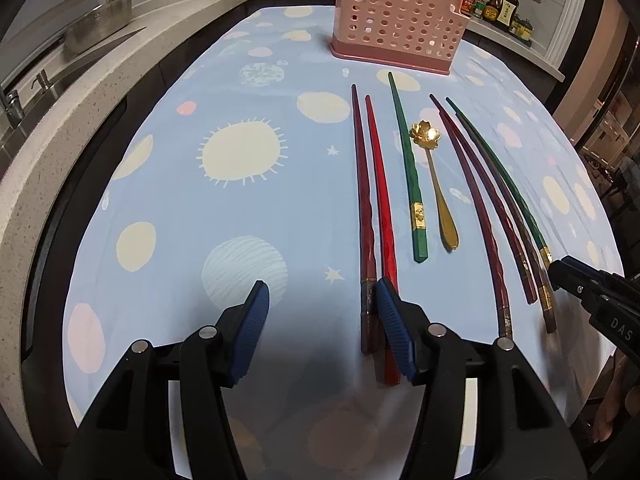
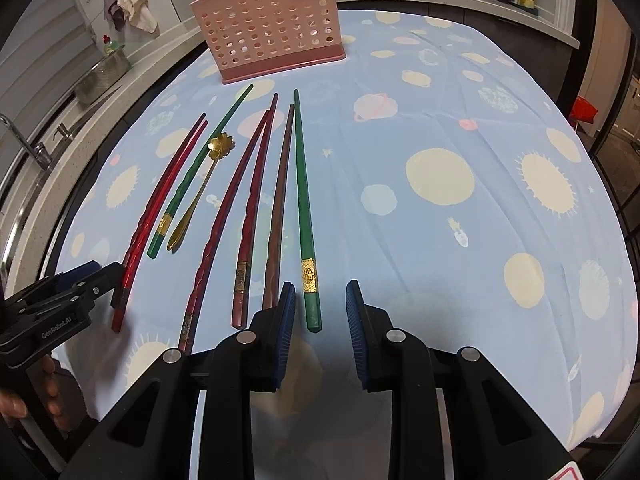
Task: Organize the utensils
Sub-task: 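Grasp another red chopstick with the left tool while the right tool grasps a green chopstick, then carry both chopsticks into the pink holder and open both tools to release them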
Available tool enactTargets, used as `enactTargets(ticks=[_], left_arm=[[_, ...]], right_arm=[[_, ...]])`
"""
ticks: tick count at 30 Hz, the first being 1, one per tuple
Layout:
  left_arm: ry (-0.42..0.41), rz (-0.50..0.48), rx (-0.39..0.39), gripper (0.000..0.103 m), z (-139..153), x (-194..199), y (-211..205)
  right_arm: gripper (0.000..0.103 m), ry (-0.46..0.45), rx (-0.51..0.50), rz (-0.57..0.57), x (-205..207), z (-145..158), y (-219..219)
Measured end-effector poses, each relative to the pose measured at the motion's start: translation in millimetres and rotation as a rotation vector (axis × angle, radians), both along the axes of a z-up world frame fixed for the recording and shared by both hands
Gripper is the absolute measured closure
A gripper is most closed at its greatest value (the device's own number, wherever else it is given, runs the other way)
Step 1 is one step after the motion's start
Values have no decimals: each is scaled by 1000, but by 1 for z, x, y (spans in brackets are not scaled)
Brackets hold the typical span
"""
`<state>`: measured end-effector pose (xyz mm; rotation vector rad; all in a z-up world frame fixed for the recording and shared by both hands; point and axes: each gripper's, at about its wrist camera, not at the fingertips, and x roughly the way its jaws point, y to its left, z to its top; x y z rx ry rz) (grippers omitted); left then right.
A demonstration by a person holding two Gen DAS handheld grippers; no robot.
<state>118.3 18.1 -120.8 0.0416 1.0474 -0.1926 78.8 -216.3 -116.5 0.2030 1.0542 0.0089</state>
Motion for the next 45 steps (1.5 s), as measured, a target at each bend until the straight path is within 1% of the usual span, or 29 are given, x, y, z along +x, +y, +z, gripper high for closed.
enactTargets(ticks=[1, 2, 4, 6, 8, 10, 13, 17, 18, 19, 23, 28, 32, 38, 45], left_arm=[[0, -1, 3, 53, 0, 0, 0], [1, -1, 13, 59, -1, 0, -1], [-8, -6, 32, 61, -2, -1, -1], [-6, -3, 23, 62, -1, 0, 0], [-6, 0, 19, 66, -1, 0, 2], [-7, 1, 9, 70, -1, 0, 3], [-3, 0, -7, 73, 0, -2, 4], [-1, -13, -25, 83, 0, -3, 3], [0, -17, -30, 85, 0, -4, 3], [2, -22, -38, 89, 0, -4, 3], [9, -30, -58, 94, 0, -5, 2], [21, -30, -96, 95, 3, -7, 4], [7, -26, -112, 95, 13, -10, 6], [-46, -18, -147, 95, 43, -11, 11], [-134, -8, -186, 96, 86, -5, 15]], right_arm=[[78, 0, -1, 1, 0, 0, 0], [78, -1, -2, 2, 1, 0, 1], [78, -2, -5, 4, 2, -1, 1], [78, -2, -5, 5, 3, -2, 1], [79, -3, -7, 7, 3, -2, 2], [84, -2, -11, 9, 4, -3, 2], [88, -5, -19, 14, 5, -4, 4], [95, -11, -25, 26, 7, -4, 7], [95, -12, -29, 28, 8, -4, 7], [96, -14, -33, 31, 8, -4, 8], [96, -18, -28, 32, 7, -4, 7], [96, -28, -19, 32, 3, 1, 7], [96, -54, -8, 31, -1, 13, 8], [96, -118, 19, 20, -6, 41, 5], [96, -213, 41, 0, -7, 82, -1]])
